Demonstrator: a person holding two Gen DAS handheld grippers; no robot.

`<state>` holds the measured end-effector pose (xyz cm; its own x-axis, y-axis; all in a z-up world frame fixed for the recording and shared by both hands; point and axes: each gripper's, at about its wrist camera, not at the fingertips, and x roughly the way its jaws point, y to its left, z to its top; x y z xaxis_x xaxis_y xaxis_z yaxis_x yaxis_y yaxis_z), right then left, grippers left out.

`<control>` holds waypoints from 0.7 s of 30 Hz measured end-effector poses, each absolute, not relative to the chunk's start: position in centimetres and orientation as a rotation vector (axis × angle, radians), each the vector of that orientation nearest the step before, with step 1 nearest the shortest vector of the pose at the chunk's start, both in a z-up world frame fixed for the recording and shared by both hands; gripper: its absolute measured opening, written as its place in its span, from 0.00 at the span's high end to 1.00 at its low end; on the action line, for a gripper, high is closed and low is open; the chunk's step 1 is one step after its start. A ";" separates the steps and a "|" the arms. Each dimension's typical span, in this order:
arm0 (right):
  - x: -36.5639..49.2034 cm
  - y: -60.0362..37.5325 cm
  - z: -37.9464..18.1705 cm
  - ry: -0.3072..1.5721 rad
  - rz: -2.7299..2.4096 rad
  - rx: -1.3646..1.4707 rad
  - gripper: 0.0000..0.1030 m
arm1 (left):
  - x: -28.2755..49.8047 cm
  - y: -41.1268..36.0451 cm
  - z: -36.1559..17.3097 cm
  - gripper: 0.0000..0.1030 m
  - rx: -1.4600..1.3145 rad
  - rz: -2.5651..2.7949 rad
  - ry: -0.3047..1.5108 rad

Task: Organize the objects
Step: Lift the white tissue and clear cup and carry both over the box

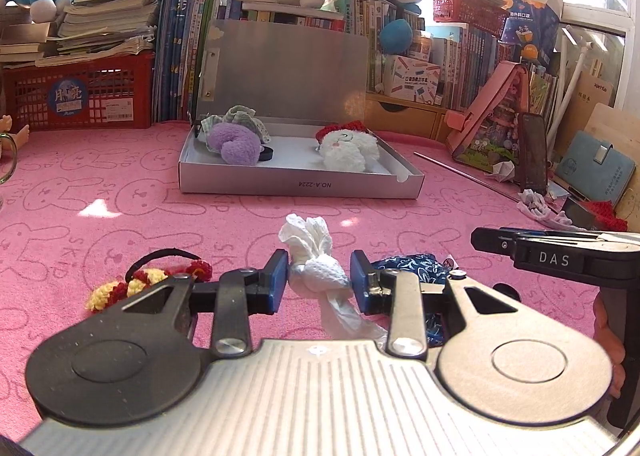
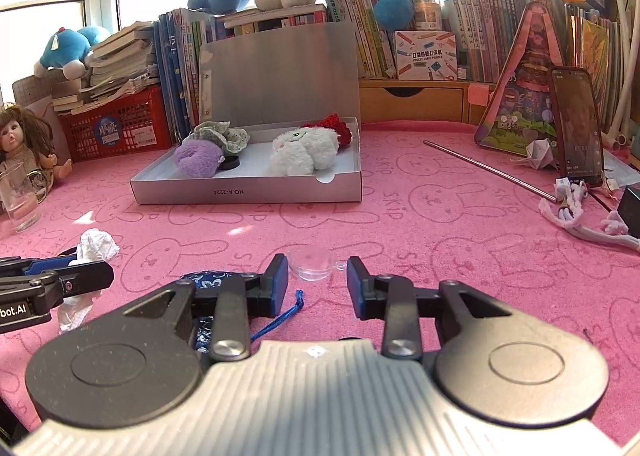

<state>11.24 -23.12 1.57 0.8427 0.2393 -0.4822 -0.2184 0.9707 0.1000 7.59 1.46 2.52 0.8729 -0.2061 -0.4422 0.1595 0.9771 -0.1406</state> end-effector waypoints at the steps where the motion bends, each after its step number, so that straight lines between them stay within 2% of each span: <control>1: 11.3 -23.1 1.7 0.512 0.243 0.041 0.64 | 7.8 1.4 2.7 0.62 -0.099 -0.193 0.469; 21: 14.2 -22.2 3.8 0.463 0.258 0.053 0.64 | 12.7 1.5 5.7 0.62 -0.083 -0.202 0.401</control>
